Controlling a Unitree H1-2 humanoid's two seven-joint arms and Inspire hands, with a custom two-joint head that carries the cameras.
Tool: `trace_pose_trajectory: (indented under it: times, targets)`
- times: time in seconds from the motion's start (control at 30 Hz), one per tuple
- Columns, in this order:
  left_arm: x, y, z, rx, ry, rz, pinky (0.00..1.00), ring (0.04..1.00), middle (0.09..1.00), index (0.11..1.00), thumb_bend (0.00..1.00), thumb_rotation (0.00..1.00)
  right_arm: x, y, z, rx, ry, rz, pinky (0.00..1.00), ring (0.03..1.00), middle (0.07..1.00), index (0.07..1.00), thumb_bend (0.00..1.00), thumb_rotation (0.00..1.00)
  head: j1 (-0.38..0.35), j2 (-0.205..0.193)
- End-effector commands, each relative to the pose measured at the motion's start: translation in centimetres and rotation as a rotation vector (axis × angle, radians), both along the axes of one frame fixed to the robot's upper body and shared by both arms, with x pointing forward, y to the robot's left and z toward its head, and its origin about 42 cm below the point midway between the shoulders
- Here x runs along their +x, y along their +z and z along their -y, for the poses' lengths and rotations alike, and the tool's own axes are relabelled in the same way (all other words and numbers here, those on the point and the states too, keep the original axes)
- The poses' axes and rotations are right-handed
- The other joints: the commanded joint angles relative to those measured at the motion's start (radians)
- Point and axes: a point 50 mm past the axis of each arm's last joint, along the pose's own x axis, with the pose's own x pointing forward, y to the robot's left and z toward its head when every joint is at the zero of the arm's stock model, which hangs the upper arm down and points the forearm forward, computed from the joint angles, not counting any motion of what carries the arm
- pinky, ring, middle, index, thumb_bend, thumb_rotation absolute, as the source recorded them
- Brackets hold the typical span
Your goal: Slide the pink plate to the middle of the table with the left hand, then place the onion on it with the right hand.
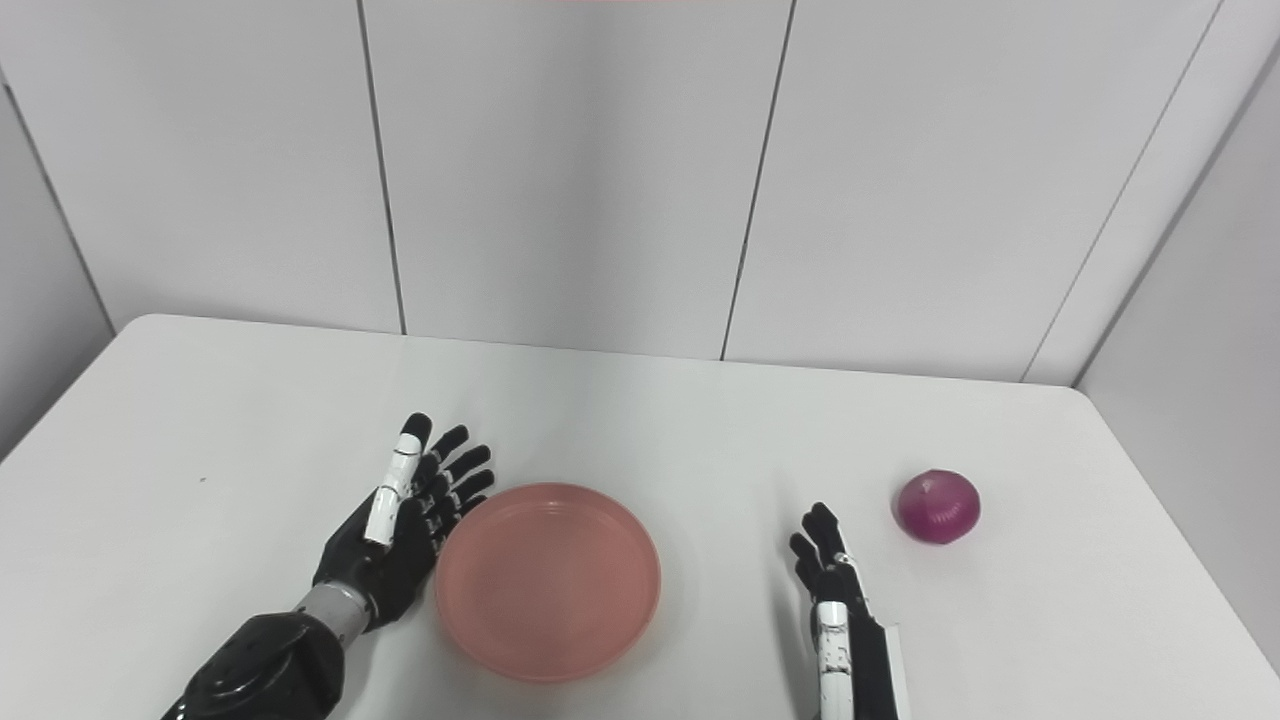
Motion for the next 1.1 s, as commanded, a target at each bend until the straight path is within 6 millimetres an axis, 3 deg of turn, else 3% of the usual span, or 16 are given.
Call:
trace_pose_trajectory:
  times: [0.0,0.4,0.53,0.83,1.07]
  targets:
    - [0.1,1.0,1.0,-0.027,-0.015,0.022,0.98,0.959,0.953,0.974,0.69,0.89,-1.3,-2.4,-2.9,0.088,-0.004,-0.119,0.94,0.916,0.936,0.938,0.71,1.00,0.001,0.001]
    - [1.3,1.3,-0.2,0.030,0.026,0.039,0.95,0.923,0.913,0.938,0.68,0.92,-1.4,-2.4,-2.8,0.079,0.000,-0.113,0.95,0.922,0.940,0.942,0.71,1.00,0.000,0.003]
    - [2.2,1.5,-1.3,0.078,0.031,0.074,1.00,0.934,0.928,0.965,0.67,0.96,-1.3,-2.4,-2.8,0.081,-0.001,-0.119,0.94,0.917,0.935,0.939,0.71,1.00,-0.013,0.004]
    - [4.5,1.1,-4.6,0.137,0.109,0.123,0.99,0.929,0.913,0.953,0.68,0.94,-1.1,-2.2,-3.6,0.081,0.002,-0.119,0.96,0.920,0.935,0.944,0.72,1.00,-0.108,0.008]
    - [5.7,0.9,-6.7,0.140,0.134,0.146,0.98,0.911,0.898,0.948,0.71,0.90,-0.7,-2.3,-4.2,0.071,-0.006,-0.116,0.96,0.922,0.932,0.936,0.74,1.00,-0.144,0.001]
